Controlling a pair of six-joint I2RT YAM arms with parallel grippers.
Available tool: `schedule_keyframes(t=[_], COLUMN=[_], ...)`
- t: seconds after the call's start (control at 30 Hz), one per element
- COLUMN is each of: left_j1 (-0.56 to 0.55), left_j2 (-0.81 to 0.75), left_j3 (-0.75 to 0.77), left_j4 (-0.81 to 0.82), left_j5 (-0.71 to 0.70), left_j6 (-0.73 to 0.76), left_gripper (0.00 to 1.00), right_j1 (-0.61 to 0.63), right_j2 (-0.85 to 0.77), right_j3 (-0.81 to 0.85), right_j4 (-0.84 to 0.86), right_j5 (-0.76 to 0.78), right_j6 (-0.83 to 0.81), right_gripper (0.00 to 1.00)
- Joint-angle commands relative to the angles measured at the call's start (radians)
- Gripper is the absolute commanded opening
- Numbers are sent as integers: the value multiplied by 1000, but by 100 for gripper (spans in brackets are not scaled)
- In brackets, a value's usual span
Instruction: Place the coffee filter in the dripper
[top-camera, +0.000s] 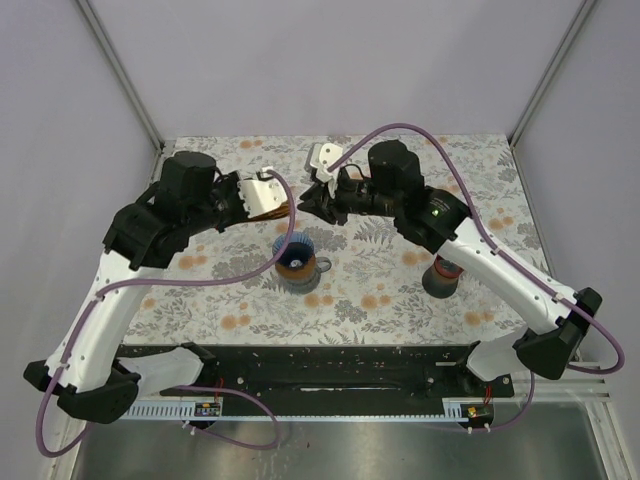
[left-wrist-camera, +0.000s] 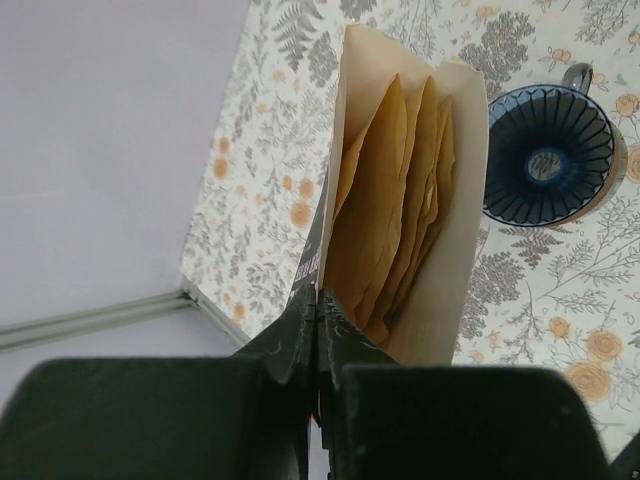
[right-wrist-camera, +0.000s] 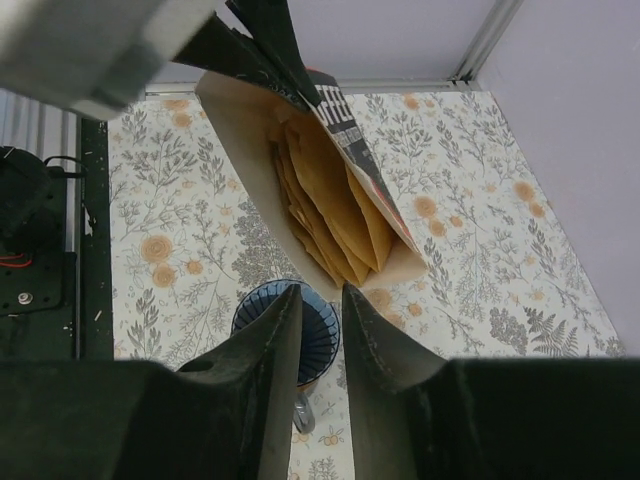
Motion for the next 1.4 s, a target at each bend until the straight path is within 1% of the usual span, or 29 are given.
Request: schedule_keyframes(t=[0.0, 0.13, 0.23, 0.5, 0.67, 0.8, 0.93, 1.03, 1.37], left_j1=[-57, -99, -108, -110, -110, -110, -110, -110, -111], left_j2=[-48, -65, -85, -85, -91, -98, -104, -105, -95], left_j3=[-21, -47, -66, -46, -37, -27, -9, -4, -15], left_j4=[76, 87, 99, 100, 93, 90, 62, 47, 47], left_j5=[-36, -45, -45, -23, -8, 16, 82, 110, 113], left_j6=[64, 68, 68, 2, -5, -9, -13, -7, 10], left_gripper=[0, 0, 0, 0, 0, 0, 0, 0, 0], right_j1=[72, 92, 92, 100, 104, 104, 104, 104, 104], right_j2=[-6, 10, 23, 22, 34, 59, 85, 86, 86], right_j3=[-3, -6, 0, -34, -37, -25, -9, -3, 17], right_j4=[37, 58, 39, 28, 49, 71, 69, 71, 74], right_j5=[98, 155, 194, 143, 171, 198, 217, 229, 238], right_j6=[6, 23, 20, -22, 0, 27, 52, 64, 109], right_gripper=[30, 29, 29, 27, 28, 32, 36, 36, 38])
